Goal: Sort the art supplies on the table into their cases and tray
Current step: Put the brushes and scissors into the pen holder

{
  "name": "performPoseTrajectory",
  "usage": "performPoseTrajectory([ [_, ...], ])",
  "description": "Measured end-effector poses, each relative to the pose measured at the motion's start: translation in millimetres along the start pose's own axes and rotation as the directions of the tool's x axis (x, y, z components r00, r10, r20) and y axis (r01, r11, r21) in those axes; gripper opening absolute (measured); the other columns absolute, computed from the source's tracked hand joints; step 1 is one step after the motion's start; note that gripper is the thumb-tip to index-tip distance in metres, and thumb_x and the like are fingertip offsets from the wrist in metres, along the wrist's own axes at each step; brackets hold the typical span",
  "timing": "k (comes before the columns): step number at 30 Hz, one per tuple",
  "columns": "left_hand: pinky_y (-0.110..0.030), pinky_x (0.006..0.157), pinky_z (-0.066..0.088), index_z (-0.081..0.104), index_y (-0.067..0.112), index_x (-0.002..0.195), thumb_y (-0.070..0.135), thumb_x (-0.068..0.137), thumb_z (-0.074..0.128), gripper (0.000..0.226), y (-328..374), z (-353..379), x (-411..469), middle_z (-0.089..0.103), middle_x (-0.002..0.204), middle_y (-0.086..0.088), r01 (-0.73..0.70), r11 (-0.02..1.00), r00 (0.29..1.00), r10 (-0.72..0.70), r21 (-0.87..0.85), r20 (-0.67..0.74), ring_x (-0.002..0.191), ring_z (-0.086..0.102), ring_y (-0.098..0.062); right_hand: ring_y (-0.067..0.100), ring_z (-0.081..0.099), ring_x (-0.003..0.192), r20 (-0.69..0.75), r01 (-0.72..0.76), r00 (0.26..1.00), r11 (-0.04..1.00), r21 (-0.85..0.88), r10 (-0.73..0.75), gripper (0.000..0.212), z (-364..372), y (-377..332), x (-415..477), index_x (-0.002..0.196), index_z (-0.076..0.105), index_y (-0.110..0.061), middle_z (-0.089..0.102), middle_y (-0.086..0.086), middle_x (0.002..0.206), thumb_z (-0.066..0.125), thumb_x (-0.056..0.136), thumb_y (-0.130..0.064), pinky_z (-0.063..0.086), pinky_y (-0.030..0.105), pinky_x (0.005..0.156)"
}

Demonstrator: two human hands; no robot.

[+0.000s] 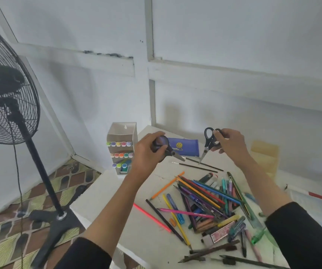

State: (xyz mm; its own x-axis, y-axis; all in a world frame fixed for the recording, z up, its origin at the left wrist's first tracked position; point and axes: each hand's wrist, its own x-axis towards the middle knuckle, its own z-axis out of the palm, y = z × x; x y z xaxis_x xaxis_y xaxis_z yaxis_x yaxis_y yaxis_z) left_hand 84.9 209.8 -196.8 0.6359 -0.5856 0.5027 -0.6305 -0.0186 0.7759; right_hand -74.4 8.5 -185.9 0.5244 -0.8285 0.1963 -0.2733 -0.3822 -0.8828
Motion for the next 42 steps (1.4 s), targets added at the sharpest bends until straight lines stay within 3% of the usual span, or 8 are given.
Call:
performPoseTrajectory([
  [7, -0.035, 0.064, 0.059, 0.066, 0.025, 0.1, 0.002, 0.079, 0.072, 0.032, 58, 43, 44, 0.065, 0.082, -0.001, 0.074, 0.962, 0.996, -0.084, -0.262, -0.03, 0.069, 0.067, -0.027, 0.017, 0.067, 0.051, -0.191, 0.055, 0.98, 0.998, 0.001, -0.054, 0.023, -65, -15, -2, 0.082, 0.062, 0.004, 0.068, 0.014, 0.077, 0.058, 0.092, -0.017, 0.055, 0.027, 0.052],
  [14, -0.022, 0.057, 0.054, 0.067, 0.021, 0.099, -0.001, 0.08, 0.069, 0.029, 116, 122, 77, 0.061, 0.079, 0.008, 0.042, 0.91, 0.998, -0.018, -0.412, 0.063, 0.062, 0.067, -0.015, 0.014, 0.068, 0.055, -0.4, 0.028, 0.915, 0.997, -0.074, -0.055, 0.027, -140, 6, 0, 0.083, 0.06, 0.006, 0.067, 0.01, 0.078, 0.054, 0.094, -0.018, 0.058, 0.043, 0.068],
  [17, -0.025, 0.061, 0.053, 0.067, 0.02, 0.101, -0.002, 0.079, 0.066, 0.031, 122, 163, 76, 0.061, 0.08, 0.005, 0.043, 0.923, 0.991, 0.01, -0.383, 0.137, 0.062, 0.067, -0.023, 0.023, 0.069, 0.064, -0.369, -0.07, 0.929, 0.991, -0.112, 0.024, 0.028, -152, 20, 6, 0.085, 0.059, 0.007, 0.067, 0.01, 0.079, 0.05, 0.095, -0.018, 0.056, 0.045, 0.073],
  [22, -0.007, 0.056, 0.043, 0.066, 0.011, 0.105, -0.002, 0.08, 0.063, 0.028, 117, 215, 73, 0.058, 0.078, 0.007, 0.058, 0.949, 0.974, 0.015, -0.311, 0.226, 0.054, 0.057, -0.005, 0.034, 0.064, 0.082, -0.306, -0.182, 0.945, 0.966, -0.186, 0.119, 0.033, -149, 44, 18, 0.085, 0.056, 0.008, 0.065, 0.022, 0.085, 0.049, 0.093, -0.023, 0.05, 0.042, 0.075],
  [27, -0.007, 0.06, 0.045, 0.062, 0.009, 0.108, 0.003, 0.086, 0.064, 0.023, 113, 239, 72, 0.057, 0.079, 0.008, 0.091, 0.96, 0.931, 0.013, -0.265, 0.365, 0.052, 0.059, -0.004, 0.027, 0.065, 0.079, -0.21, -0.262, 0.948, 0.96, -0.101, 0.237, 0.027, -130, 58, 25, 0.081, 0.055, 0.0, 0.063, 0.009, 0.077, 0.05, 0.093, -0.024, 0.051, 0.04, 0.079],
  [32, -0.034, 0.093, 0.05, 0.056, 0.022, 0.125, 0.013, 0.09, 0.058, 0.037, 100, 248, 74, 0.063, 0.107, -0.004, 0.205, 0.962, 0.807, -0.062, -0.18, 0.587, 0.096, 0.065, -0.024, 0.03, 0.062, 0.085, -0.144, -0.333, 0.937, 0.94, -0.08, 0.32, 0.035, -109, 73, 26, 0.089, 0.06, -0.001, 0.067, 0.016, 0.094, 0.047, 0.095, -0.032, 0.049, 0.037, 0.076],
  [36, -0.025, 0.085, 0.045, 0.046, 0.022, 0.137, 0.007, 0.09, 0.055, 0.049, 96, 246, 68, 0.059, 0.12, -0.004, 0.21, 0.971, 0.736, -0.08, -0.114, 0.672, 0.096, 0.063, -0.02, 0.032, 0.057, 0.086, -0.082, -0.287, 0.957, 0.949, -0.135, 0.278, 0.04, -106, 78, 21, 0.099, 0.063, 0.006, 0.064, 0.023, 0.105, 0.039, 0.1, -0.026, 0.044, 0.031, 0.069],
  [42, -0.014, 0.068, 0.047, 0.04, 0.025, 0.142, 0.004, 0.09, 0.054, 0.057, 86, 243, 63, 0.055, 0.121, -0.003, 0.203, 0.971, 0.737, -0.067, -0.127, 0.672, 0.086, 0.061, -0.014, 0.023, 0.055, 0.11, -0.006, -0.226, 0.974, 0.963, -0.145, 0.228, 0.034, -113, 87, 8, 0.117, 0.064, -0.012, 0.064, 0.009, 0.117, 0.035, 0.101, -0.016, 0.038, 0.025, 0.084],
])
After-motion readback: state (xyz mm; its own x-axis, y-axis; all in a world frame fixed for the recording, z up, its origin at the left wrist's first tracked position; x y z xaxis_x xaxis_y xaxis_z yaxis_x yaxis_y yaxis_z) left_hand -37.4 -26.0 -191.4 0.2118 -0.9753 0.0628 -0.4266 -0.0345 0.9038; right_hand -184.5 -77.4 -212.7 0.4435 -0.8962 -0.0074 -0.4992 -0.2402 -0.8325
